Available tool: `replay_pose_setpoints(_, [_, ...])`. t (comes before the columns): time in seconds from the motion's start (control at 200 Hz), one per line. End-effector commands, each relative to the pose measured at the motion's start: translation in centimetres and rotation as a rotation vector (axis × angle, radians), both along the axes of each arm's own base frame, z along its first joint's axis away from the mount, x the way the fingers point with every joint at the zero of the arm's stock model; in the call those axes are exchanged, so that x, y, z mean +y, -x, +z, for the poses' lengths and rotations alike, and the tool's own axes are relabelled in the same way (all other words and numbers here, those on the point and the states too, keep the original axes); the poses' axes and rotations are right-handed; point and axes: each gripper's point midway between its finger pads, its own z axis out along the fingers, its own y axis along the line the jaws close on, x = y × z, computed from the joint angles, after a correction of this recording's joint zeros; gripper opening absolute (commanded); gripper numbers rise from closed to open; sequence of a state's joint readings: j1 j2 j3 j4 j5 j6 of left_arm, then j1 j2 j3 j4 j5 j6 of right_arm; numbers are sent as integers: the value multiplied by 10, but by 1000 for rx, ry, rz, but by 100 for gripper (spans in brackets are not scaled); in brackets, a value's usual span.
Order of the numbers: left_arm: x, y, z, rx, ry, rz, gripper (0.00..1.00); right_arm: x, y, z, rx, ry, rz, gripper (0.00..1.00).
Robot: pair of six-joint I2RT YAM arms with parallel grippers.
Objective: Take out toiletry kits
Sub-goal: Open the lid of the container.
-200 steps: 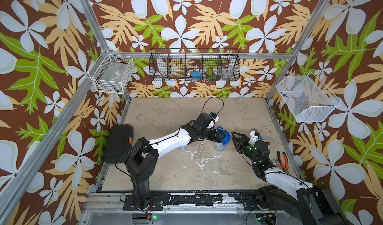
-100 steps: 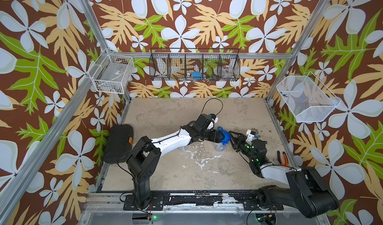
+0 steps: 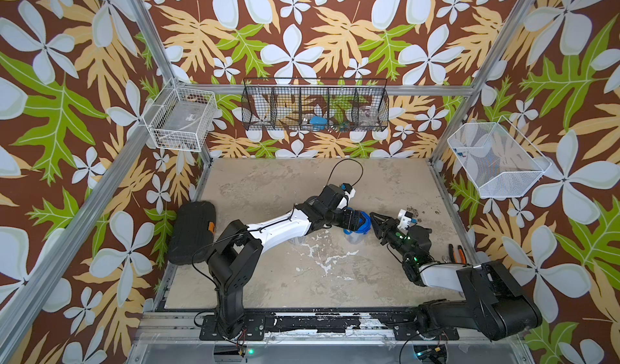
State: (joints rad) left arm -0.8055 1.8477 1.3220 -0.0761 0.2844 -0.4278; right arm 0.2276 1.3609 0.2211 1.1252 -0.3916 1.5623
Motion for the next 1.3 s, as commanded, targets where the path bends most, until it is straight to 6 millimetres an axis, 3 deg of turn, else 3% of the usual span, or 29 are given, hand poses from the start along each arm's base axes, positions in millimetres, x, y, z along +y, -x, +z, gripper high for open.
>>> replay_pose_setpoints(0.0, [32,16,-49,70,-228,4,78,0,-3,8,-39,27,1,21])
replay_pose_setpoints(0.22, [35,22,-60,66,-281,-15,76,-7,-6,8,-36,58,-10,19])
replay_pose_setpoints(0.41, [37,15,-55,37,-302,-2,76,-8,-5,4,-10,139,15,28])
replay_pose_setpoints(0.676, [27,-16,5,-45,-211,47,88,-7,-7,7,-6,269,54,44])
replay_pose_setpoints(0.836, [22,-14,34,-52,-146,44,89,-13,-13,9,-10,281,71,52])
replay_pose_setpoints(0.941, [21,-5,30,-18,-123,32,88,-11,-24,16,-34,262,142,55])
replay_pose_setpoints(1.121, [19,3,18,27,-100,19,86,-1,-32,11,-13,218,267,55])
replay_pose_setpoints(1.291, [13,1,30,21,-55,22,86,3,-26,10,-6,182,291,55])
